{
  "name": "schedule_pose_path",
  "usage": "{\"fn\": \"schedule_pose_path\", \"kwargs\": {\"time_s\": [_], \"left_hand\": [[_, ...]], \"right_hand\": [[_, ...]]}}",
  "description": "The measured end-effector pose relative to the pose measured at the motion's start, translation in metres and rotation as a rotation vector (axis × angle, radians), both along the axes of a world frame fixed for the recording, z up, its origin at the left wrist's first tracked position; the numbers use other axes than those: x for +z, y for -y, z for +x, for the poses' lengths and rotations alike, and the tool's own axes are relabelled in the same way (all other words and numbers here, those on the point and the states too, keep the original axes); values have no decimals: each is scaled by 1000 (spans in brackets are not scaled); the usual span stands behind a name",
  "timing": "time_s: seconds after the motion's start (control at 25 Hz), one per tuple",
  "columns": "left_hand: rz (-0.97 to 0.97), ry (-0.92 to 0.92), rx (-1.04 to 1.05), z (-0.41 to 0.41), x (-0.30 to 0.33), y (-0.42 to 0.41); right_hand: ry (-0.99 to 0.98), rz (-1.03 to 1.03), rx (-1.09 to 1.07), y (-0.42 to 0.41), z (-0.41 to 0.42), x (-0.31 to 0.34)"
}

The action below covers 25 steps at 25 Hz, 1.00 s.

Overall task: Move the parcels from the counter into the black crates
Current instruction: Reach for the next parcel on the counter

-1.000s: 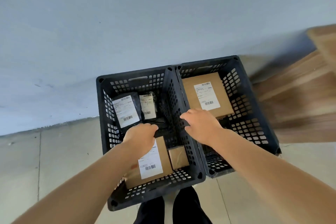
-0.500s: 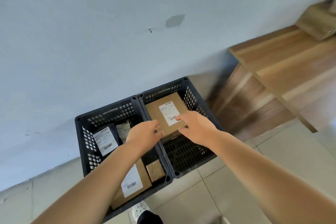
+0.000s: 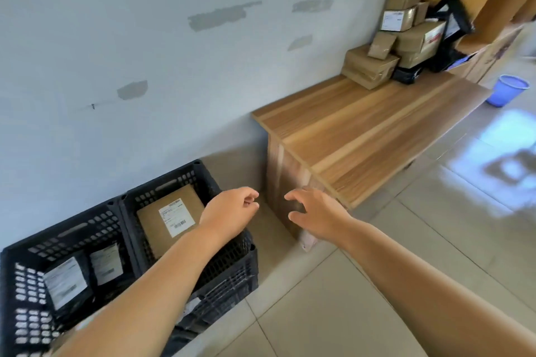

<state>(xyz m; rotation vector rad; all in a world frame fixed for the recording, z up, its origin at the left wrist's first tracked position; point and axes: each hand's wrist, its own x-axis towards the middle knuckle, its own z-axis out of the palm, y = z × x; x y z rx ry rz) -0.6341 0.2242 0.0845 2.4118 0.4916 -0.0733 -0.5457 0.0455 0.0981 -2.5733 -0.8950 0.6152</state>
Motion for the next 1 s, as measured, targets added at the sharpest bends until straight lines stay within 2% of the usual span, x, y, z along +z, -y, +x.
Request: {"fn": "schedule_pose_path", "kwargs": {"time_s": [0.32, 0.68, 1.0], "left_hand": [[-17, 48, -72, 102, 28, 85], [-93, 150, -156, 298, 29, 140], [-116, 73, -180, 441, 32, 206]], "right_hand": [[-9, 17, -124, 102, 89, 34], [57, -5, -215, 170, 258, 66], [23, 65, -295, 243, 389, 63]]}}
